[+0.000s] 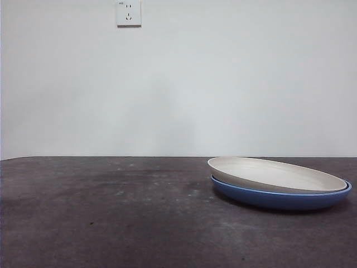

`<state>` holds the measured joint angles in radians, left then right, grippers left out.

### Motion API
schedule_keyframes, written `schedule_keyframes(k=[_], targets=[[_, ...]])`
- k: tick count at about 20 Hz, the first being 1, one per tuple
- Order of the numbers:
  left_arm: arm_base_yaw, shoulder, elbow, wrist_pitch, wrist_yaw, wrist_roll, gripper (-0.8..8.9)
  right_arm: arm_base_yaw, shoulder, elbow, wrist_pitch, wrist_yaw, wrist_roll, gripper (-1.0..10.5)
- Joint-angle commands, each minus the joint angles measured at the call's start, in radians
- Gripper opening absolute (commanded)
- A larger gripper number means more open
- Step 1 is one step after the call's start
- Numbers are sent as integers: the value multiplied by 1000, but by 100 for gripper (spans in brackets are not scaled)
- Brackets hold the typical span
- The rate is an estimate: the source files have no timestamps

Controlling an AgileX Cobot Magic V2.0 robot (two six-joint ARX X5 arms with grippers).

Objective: Pick up the white plate, put it on the blue plate, put it on desk

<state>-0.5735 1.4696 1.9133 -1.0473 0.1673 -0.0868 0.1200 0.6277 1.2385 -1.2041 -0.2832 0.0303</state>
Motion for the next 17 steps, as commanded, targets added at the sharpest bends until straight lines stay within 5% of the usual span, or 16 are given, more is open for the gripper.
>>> schedule_keyframes(k=[1,10,17], targets=[[-6,-76,-143,53,25,21,374,4,4,-4,5,3,3,423],[-7,-389,-714,231,198,20,371,4,4,-23,-3,2,4,423],[-11,-437,-843,260,268,20,371,4,5,-29,-6,-4,15,423]])
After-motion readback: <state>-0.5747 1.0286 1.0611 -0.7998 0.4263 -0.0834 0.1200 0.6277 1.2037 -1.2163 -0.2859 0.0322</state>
